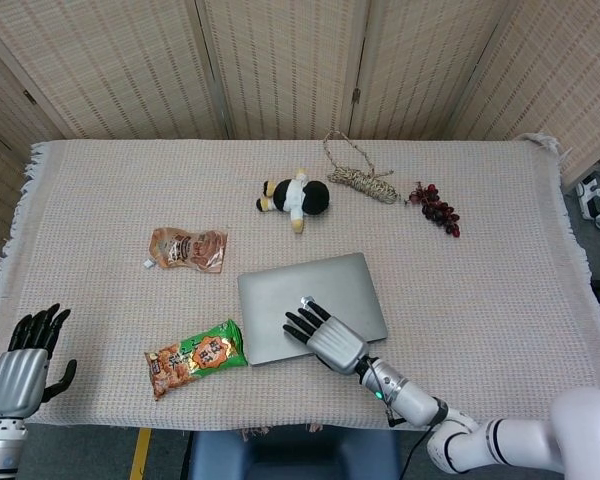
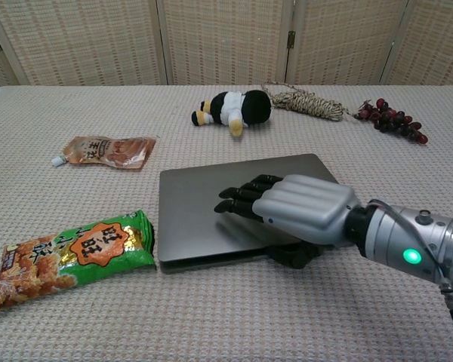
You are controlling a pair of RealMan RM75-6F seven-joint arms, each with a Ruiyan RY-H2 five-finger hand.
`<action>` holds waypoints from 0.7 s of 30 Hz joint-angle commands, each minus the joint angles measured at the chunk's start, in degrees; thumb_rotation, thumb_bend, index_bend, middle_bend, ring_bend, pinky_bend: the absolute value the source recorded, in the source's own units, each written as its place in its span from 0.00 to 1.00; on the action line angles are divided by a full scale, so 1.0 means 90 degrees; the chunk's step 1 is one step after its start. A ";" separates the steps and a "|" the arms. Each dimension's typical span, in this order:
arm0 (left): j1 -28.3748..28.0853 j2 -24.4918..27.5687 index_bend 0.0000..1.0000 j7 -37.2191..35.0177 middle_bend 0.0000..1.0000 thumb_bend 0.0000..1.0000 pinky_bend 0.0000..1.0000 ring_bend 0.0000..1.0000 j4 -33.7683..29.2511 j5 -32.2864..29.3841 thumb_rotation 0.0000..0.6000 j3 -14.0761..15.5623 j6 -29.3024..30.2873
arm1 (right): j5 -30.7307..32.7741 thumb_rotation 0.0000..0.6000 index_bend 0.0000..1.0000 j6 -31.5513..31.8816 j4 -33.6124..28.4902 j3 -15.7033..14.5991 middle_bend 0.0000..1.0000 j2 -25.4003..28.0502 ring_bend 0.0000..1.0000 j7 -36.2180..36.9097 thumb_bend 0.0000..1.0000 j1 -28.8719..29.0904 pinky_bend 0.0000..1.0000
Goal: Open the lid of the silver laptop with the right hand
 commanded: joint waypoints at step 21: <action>-0.0799 -0.0310 0.04 -0.0702 0.05 0.48 0.00 0.02 0.0456 0.0635 1.00 0.0279 -0.0942 | 0.0957 1.00 0.00 0.0385 0.0132 0.0819 0.00 -0.0656 0.00 -0.3186 0.64 0.0541 0.00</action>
